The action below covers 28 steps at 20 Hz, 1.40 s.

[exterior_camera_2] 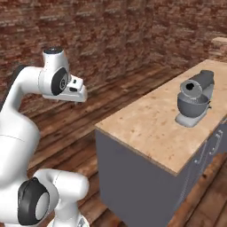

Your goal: Navigate to the stand mixer.

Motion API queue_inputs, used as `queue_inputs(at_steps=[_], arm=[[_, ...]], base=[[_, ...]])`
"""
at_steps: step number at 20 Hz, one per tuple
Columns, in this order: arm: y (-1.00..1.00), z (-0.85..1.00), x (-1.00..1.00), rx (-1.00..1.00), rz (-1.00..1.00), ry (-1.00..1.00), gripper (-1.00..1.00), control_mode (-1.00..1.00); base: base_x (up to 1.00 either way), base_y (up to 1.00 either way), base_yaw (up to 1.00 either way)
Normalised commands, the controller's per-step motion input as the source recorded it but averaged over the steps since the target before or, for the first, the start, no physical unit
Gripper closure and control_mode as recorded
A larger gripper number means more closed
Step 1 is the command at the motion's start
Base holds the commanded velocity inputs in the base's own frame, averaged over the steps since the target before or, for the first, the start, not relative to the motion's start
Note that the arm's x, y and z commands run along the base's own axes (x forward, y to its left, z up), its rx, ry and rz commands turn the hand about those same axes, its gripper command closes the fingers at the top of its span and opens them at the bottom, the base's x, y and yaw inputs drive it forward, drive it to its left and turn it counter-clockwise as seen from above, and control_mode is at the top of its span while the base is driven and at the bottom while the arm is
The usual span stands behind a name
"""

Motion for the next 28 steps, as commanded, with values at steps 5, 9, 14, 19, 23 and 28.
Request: queue_inputs(at_steps=[5,9,14,19,23,28], arm=[[0.0,0.0,0.0,0.0,0.0,0.0,-1.0,1.0],[0.0,0.0,0.0,0.0,0.0,0.0,-1.0,1.0],[0.0,0.0,0.0,0.0,0.0,0.0,-1.0,1.0],[0.0,0.0,0.0,0.0,0.0,0.0,-1.0,1.0],[0.0,0.0,0.0,0.0,0.0,0.0,-1.0,1.0],[0.0,0.0,0.0,0.0,0.0,0.0,-1.0,1.0]], base=[[0.0,-0.45,-0.62],[0.44,-0.4,-0.34],[0.57,-1.0,0.03],[0.45,-1.0,0.13],[0.4,-1.0,0.17],[0.38,-1.0,0.23]])
